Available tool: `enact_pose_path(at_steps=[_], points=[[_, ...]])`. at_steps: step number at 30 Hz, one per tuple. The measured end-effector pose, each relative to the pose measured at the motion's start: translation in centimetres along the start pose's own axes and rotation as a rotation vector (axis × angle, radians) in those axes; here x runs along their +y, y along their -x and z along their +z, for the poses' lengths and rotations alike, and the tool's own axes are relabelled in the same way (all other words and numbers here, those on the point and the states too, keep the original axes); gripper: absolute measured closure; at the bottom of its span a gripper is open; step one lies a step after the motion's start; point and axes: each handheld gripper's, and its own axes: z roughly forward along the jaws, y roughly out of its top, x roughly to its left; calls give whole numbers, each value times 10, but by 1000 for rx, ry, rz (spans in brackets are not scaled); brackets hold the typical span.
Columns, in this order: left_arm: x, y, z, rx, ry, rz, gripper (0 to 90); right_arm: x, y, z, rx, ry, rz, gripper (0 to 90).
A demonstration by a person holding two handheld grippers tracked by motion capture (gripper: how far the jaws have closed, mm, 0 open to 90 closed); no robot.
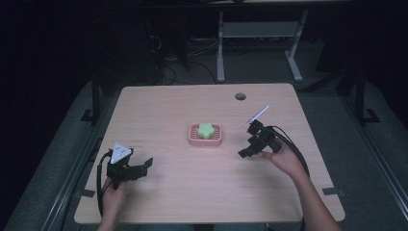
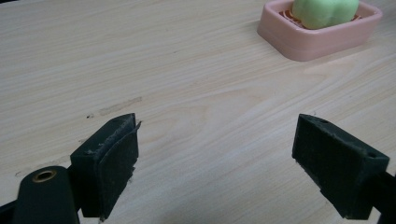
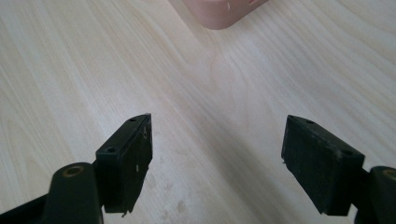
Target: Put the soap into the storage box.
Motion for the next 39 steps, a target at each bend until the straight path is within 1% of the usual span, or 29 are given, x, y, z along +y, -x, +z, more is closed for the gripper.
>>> enact_pose_path(at_steps=[4,6,11,14,15,17,22,29,34,37,39], points=[[0,0,0,-3,-1,0,141,-6,0,-2,-1,-4,3,241],[0,0,0,-4,2,1,141,-9,0,-4,-6,9,-3,242],[0,0,0,-8,-4,10,141,-18,0,-7,-3,14,8,242],[0,1,0,-10,-2,8,142,-24,0,-7,-5,17,11,241],[0,1,0,-10,-2,8,142,-25,0,-7,-3,10,16,241],[0,2,0,-13,-1,6,142,-28,0,-9,-7,16,8,242],[0,2,0,-14,-6,10,142,-36,0,-11,-7,27,15,242],[-1,3,1,-15,2,9,142,-50,0,-11,-5,31,31,242],[-1,4,0,-16,1,17,142,-59,-2,-12,0,44,38,242],[0,3,-1,-16,-9,23,142,-64,-3,-13,-6,52,36,242],[0,3,0,-16,-2,26,142,-68,-5,-13,-3,55,42,242]])
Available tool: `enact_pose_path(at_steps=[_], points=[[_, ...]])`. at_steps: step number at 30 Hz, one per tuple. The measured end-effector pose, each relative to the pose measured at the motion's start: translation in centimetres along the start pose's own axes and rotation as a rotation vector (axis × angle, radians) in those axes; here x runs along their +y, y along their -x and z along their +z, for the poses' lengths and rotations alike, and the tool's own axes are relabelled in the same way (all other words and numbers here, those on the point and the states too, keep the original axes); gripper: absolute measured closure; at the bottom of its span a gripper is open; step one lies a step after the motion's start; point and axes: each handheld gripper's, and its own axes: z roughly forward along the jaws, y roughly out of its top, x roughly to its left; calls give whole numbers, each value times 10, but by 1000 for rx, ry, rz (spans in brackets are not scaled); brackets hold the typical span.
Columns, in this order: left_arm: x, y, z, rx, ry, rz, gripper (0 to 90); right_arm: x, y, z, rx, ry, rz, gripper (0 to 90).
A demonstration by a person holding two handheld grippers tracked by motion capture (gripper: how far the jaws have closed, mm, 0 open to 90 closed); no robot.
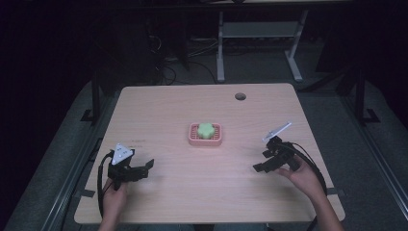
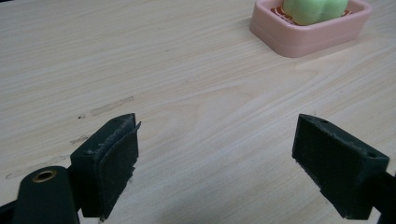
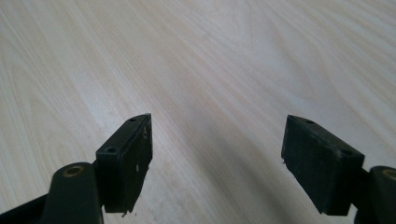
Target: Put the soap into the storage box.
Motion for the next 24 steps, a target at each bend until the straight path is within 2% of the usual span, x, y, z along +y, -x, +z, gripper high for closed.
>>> enact_pose_path(at_steps=[14,19,22,24], points=[[0,2,1,-9,-6,8,142,-29,-9,-4,-1,40,22,242],[0,3,2,-14,-8,23,141,-43,-16,-7,-22,74,21,242],[0,4,3,-22,-15,31,142,-54,-21,-9,-30,116,30,242],[1,4,4,-26,-18,50,142,-58,-26,-11,-55,116,3,242]])
